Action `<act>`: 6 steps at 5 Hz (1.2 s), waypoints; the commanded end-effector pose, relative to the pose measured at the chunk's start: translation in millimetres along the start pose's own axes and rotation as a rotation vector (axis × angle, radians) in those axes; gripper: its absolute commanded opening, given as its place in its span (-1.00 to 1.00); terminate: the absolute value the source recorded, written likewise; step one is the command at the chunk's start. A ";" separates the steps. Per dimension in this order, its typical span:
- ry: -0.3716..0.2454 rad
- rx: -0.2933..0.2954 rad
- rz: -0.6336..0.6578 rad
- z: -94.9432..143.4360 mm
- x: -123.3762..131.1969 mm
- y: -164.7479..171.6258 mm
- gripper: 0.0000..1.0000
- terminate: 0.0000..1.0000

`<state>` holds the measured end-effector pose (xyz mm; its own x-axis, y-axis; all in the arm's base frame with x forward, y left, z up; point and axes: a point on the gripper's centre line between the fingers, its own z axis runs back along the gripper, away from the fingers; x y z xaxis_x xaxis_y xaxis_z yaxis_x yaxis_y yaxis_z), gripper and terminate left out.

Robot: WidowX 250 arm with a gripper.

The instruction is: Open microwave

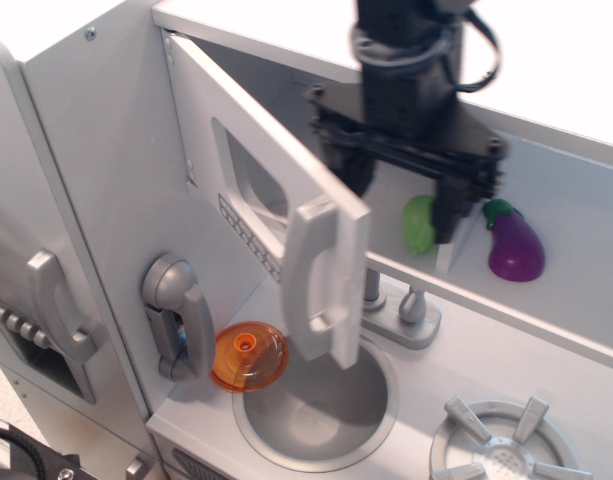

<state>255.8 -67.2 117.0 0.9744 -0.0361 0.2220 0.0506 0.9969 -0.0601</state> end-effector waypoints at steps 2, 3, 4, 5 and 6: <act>0.003 0.035 -0.010 38.2 -41.6 59.3 1.00 -1.00; -0.017 0.060 -0.004 48.7 -47.4 75.2 1.00 -1.00; -0.001 0.033 -0.007 57.9 -48.4 73.7 1.00 -1.00; 0.025 -0.019 0.004 86.5 -19.2 76.8 1.00 -1.00; 0.070 -0.062 0.001 94.3 -8.0 68.3 1.00 -1.00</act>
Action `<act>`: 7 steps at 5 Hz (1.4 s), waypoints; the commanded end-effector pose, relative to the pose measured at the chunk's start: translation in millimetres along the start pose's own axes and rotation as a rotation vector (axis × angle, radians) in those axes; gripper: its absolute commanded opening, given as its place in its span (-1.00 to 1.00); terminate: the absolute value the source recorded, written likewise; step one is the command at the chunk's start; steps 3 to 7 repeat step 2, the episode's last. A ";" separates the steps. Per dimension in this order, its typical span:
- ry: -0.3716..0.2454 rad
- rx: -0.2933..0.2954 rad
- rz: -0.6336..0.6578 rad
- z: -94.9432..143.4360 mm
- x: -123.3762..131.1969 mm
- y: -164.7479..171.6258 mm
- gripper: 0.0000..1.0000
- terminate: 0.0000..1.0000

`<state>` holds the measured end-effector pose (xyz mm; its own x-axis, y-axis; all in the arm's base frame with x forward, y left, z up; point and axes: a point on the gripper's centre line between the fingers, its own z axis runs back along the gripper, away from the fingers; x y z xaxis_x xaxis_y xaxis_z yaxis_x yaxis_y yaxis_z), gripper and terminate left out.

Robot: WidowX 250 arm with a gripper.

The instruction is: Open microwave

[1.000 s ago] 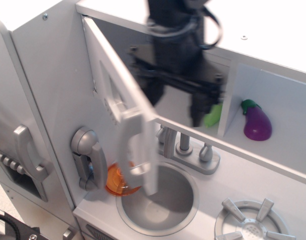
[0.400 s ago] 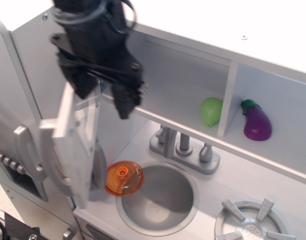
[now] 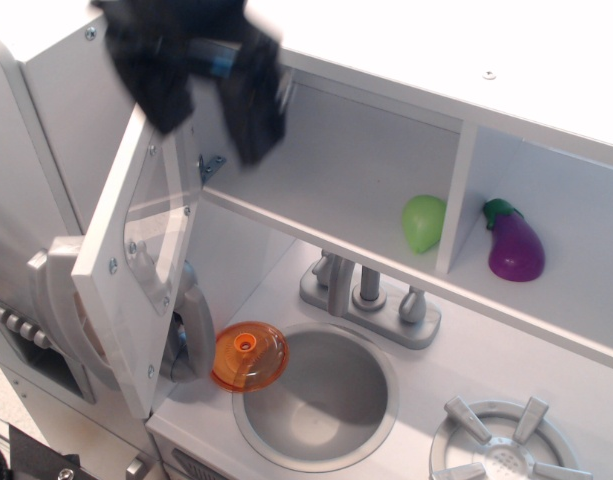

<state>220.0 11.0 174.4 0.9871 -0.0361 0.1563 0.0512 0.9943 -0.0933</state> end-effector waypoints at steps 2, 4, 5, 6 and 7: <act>0.003 -0.029 -0.006 26.0 15.3 -5.3 1.00 1.00; 0.003 -0.029 -0.006 26.0 15.3 -5.3 1.00 1.00; 0.003 -0.029 -0.006 26.0 15.3 -5.3 1.00 1.00; 0.003 -0.029 -0.006 26.0 15.3 -5.3 1.00 1.00; 0.003 -0.029 -0.006 26.0 15.3 -5.3 1.00 1.00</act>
